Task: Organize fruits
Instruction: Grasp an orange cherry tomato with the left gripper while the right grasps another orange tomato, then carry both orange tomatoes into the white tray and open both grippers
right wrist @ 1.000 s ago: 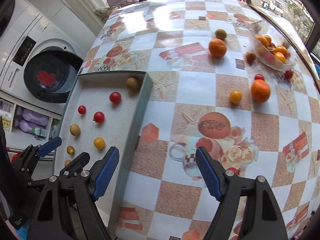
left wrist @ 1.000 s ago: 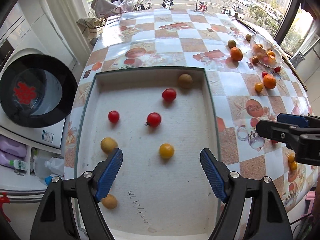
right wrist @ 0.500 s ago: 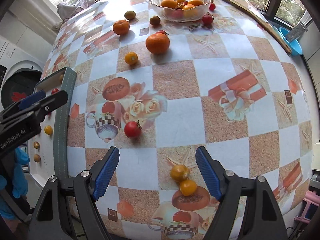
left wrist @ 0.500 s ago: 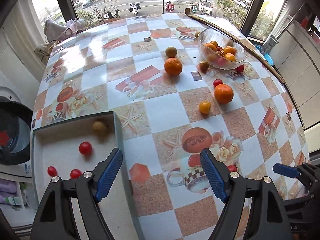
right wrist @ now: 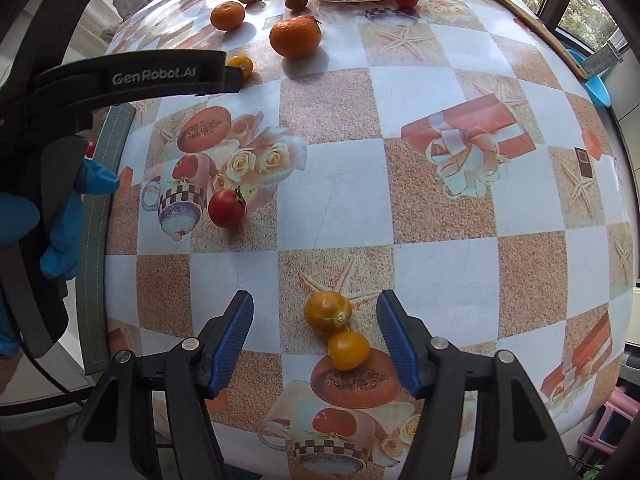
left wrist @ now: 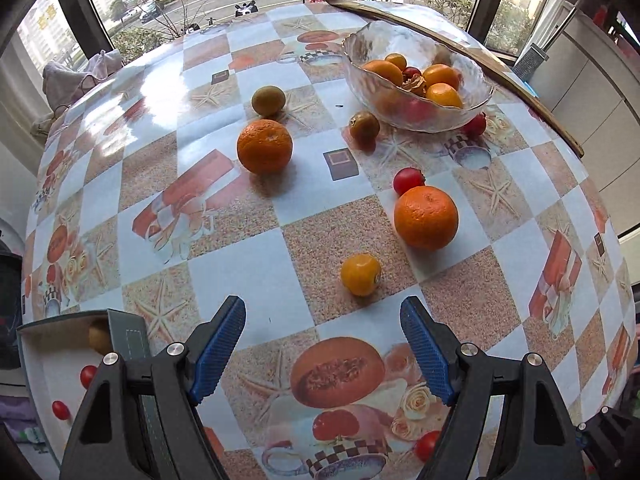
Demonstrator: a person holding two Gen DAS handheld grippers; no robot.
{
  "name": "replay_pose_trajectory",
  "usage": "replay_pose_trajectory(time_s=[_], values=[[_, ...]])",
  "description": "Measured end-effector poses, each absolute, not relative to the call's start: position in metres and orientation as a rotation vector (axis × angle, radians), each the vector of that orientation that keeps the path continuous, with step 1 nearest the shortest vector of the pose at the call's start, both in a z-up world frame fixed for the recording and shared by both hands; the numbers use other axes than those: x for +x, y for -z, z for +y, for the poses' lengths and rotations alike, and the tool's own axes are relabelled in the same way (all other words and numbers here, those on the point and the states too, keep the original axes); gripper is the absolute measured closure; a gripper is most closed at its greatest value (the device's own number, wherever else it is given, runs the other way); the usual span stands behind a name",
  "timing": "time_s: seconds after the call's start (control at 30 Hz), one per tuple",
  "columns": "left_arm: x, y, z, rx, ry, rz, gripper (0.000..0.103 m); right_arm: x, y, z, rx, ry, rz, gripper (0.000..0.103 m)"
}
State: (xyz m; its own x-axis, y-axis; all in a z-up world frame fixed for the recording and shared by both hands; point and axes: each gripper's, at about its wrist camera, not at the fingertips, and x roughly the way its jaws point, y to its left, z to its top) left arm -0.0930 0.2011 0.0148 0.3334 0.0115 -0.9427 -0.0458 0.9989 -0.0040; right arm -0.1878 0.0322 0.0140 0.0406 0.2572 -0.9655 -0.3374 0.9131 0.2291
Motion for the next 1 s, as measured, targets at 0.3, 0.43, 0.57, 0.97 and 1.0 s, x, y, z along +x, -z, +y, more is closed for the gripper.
replay_pose_trajectory(time_s=[0.3,0.43,0.57,0.97,1.0], values=[[-0.077,-0.006,0.187,-0.019,-0.010,1.238,0.037,-0.193,-0.013,0.046,-0.164,-0.479,1.446,0.056],[-0.078,-0.009,0.185,-0.022,0.001,1.230,0.054,-0.195,-0.013,0.047,-0.190,-0.477,1.445,0.063],[-0.078,-0.010,0.184,-0.018,0.028,1.224,0.080,-0.197,-0.013,0.047,-0.202,-0.475,1.439,0.077],[-0.117,-0.041,0.205,-0.116,0.051,1.169,0.080,-0.173,-0.027,0.018,0.009,-0.480,1.435,0.077],[-0.121,-0.044,0.207,-0.120,0.049,1.166,0.080,-0.171,-0.029,0.019,0.016,-0.482,1.434,0.077]])
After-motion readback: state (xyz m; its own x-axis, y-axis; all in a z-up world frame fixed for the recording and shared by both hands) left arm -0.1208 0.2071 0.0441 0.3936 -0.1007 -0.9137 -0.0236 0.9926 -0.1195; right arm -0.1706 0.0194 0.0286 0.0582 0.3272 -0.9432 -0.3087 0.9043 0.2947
